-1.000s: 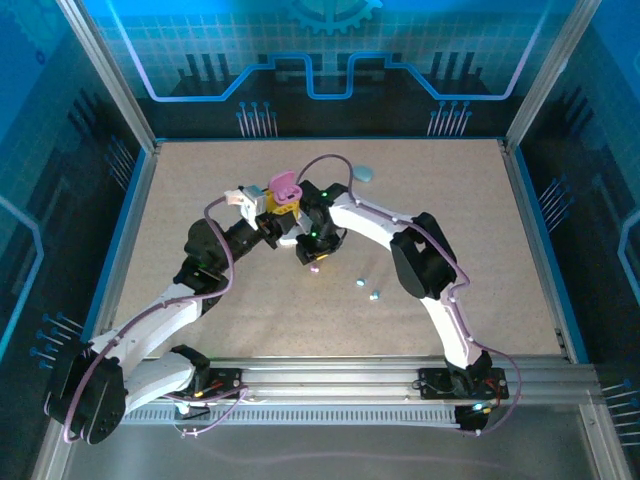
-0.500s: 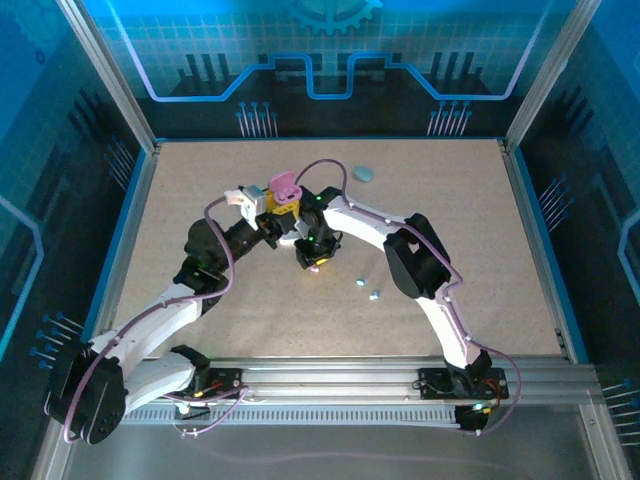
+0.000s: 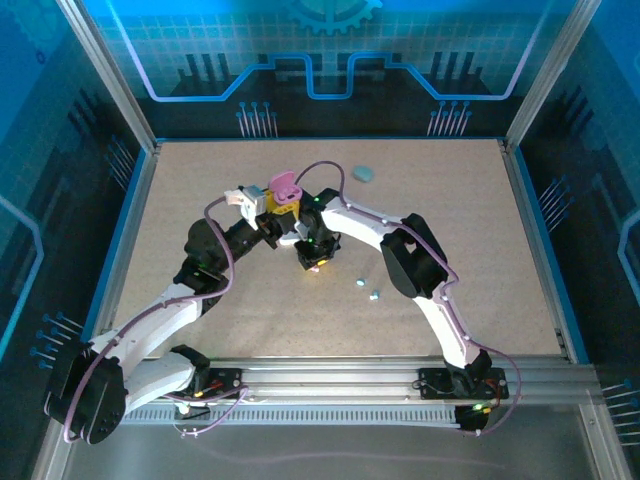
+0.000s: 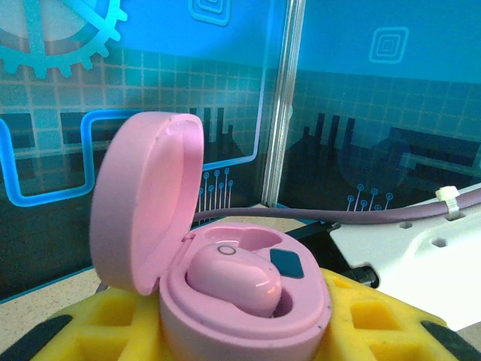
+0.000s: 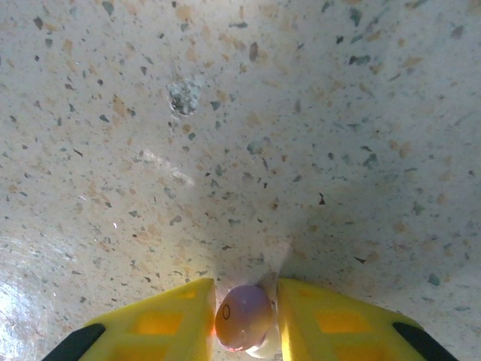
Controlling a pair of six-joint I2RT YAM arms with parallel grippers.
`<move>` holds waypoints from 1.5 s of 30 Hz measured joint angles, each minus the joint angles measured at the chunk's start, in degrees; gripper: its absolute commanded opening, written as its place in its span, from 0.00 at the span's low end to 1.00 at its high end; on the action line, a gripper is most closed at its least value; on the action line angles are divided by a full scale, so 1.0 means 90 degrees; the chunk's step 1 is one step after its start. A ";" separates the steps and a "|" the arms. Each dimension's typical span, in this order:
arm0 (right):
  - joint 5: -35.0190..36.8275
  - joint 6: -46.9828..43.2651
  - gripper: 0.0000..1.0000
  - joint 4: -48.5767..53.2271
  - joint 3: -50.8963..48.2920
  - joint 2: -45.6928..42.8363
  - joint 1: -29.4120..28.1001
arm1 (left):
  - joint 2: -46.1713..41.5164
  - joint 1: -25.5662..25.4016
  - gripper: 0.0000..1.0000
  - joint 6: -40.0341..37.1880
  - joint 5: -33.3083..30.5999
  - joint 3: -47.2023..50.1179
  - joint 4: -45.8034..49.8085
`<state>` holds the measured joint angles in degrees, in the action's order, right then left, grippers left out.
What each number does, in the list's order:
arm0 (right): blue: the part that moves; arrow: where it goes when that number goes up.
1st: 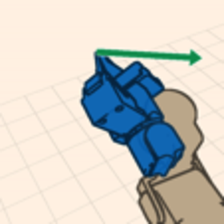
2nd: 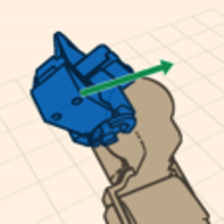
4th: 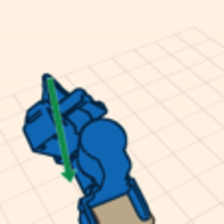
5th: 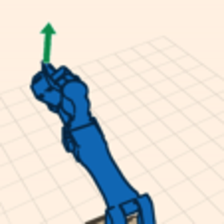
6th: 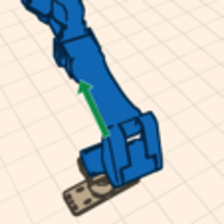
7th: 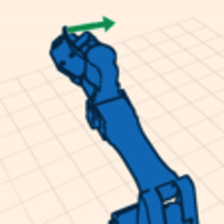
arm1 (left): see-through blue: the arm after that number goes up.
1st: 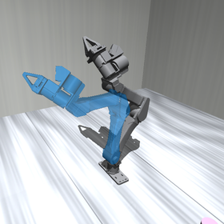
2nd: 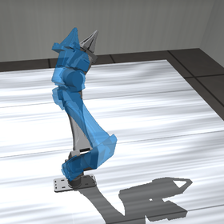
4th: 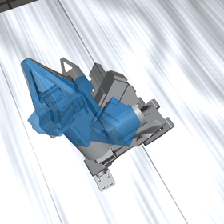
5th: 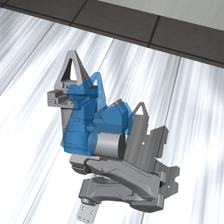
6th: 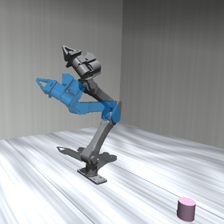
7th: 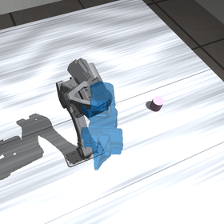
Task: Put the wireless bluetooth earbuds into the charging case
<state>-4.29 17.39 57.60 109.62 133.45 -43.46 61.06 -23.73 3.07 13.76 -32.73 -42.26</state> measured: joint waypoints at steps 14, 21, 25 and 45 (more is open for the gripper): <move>0.0097 0.0104 0.21 -0.0160 -0.0335 -0.0211 -0.0032 | 0.0000 0.0000 0.31 0.0000 0.0000 0.0000 0.0000; -0.0675 0.0330 0.21 -0.0767 -0.1875 -0.1630 0.0357 | 0.0053 0.0000 0.31 0.0002 0.0024 0.0000 -0.0002; -0.1498 0.0500 0.21 -0.1324 -0.2725 -0.2866 0.0928 | 0.0189 0.0000 0.31 0.0027 0.0129 0.0000 -0.0002; -0.5525 0.1052 0.21 -0.2555 -0.4223 -0.6086 0.2963 | 0.1166 -0.0352 0.31 0.0029 0.1200 -0.0206 -0.0151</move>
<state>-54.02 26.85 34.61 71.61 78.67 -16.80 71.55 -26.89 3.33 24.56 -34.59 -43.62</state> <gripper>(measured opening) 0.212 0.380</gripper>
